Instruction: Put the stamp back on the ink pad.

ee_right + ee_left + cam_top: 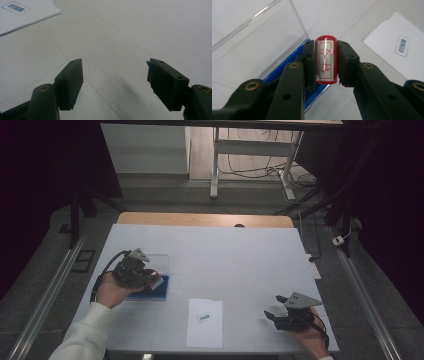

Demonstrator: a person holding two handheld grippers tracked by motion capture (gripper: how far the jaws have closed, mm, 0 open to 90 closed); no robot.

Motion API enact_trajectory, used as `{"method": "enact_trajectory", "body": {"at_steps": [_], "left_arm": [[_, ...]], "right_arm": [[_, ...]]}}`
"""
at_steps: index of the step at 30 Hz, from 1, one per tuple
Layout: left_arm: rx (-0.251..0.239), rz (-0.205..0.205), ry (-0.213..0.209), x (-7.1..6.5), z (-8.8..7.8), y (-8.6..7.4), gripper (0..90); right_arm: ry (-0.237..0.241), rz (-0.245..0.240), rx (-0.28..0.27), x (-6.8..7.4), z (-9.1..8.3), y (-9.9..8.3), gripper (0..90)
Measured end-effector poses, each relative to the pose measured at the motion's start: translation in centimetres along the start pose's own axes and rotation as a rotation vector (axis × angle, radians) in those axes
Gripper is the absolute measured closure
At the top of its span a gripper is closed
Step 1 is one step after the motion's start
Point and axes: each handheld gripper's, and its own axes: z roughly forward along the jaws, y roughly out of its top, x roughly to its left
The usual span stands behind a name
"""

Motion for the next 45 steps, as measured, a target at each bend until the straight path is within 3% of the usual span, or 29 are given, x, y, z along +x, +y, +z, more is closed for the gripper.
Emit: {"method": "enact_trajectory", "body": {"at_steps": [3,13,20,31,33,36,39,45], "left_arm": [[0.028,-0.01,0.032,0.6,0.5,-0.3,69.6],[0.072,-0.05,0.074,2.0,2.0,-1.4,69.6],[0.091,-0.059,0.064,2.1,2.9,-1.8,69.6],[0.082,-0.056,0.063,2.0,3.1,-2.0,69.0],[0.062,-0.06,0.066,2.0,3.0,-2.0,65.0],[0.011,-0.054,0.087,1.7,2.5,-2.1,45.1],[-0.038,-0.045,0.107,1.1,1.8,-2.3,33.7],[-0.149,-0.046,0.097,-0.8,0.2,-4.0,27.5]], "right_arm": [[0.001,-0.002,0.005,0.0,0.0,-0.1,28.5],[0.003,-0.005,0.007,0.0,0.1,0.0,28.6],[0.001,-0.001,0.006,-0.1,0.1,-0.1,28.6],[0.001,-0.001,0.007,-0.1,0.1,0.0,28.6],[0.002,-0.001,0.006,-0.1,0.1,-0.1,28.7],[0.001,0.0,0.006,-0.1,0.0,-0.1,28.7],[0.002,0.0,0.005,-0.1,0.0,-0.1,28.6],[0.002,-0.001,0.0,-0.1,0.0,0.0,28.7]]}}
